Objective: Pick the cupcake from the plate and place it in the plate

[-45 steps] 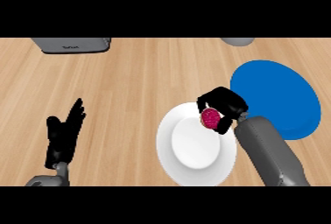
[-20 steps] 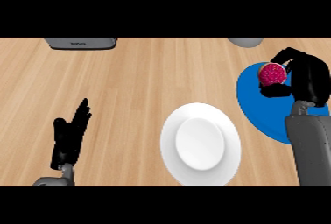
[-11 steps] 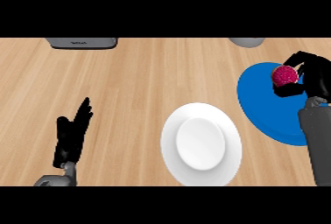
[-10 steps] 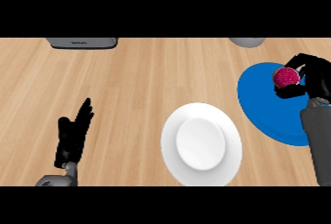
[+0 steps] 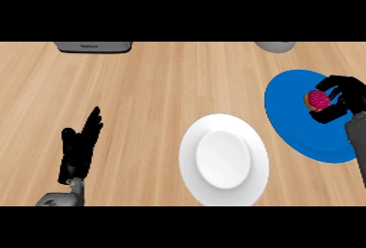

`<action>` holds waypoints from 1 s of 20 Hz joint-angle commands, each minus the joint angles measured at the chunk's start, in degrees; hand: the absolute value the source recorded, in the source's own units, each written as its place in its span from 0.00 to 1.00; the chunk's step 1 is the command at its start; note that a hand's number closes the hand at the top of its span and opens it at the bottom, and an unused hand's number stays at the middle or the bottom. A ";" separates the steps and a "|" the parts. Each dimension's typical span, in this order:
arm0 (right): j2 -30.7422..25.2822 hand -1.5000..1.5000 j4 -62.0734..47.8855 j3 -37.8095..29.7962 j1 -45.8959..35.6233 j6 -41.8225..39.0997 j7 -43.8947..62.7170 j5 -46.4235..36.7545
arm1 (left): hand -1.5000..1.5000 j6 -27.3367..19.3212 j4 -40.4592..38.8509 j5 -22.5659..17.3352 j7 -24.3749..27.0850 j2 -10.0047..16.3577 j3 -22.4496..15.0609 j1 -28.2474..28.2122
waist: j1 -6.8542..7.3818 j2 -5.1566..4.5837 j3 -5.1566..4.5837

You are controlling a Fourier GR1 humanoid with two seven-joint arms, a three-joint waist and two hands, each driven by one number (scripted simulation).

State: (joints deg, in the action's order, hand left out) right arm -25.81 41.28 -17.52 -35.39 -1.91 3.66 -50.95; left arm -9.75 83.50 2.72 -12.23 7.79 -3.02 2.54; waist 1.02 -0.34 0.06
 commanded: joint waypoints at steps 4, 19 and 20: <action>-3.19 0.00 -8.89 -0.67 -2.96 -3.99 -11.87 3.01 | 0.50 3.59 0.69 -2.31 -0.08 2.76 2.92 -0.42 | -0.08 0.11 -0.01; -5.05 0.00 -9.44 -20.97 -0.05 -13.93 -29.02 30.91 | 0.50 -1.49 2.93 2.10 -0.89 -2.09 -0.89 -2.07 | -0.69 0.24 -0.01; -6.01 0.00 -8.53 -20.91 2.04 -16.79 -29.91 31.86 | 0.50 -0.38 2.64 1.11 -2.44 -0.53 0.72 -1.14 | -0.92 0.31 -0.02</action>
State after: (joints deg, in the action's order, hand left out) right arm -29.06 33.61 -36.74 -36.11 -13.03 -23.53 -23.05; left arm -9.97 85.53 3.64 -13.22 7.25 -2.65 0.89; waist 0.16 -0.05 0.06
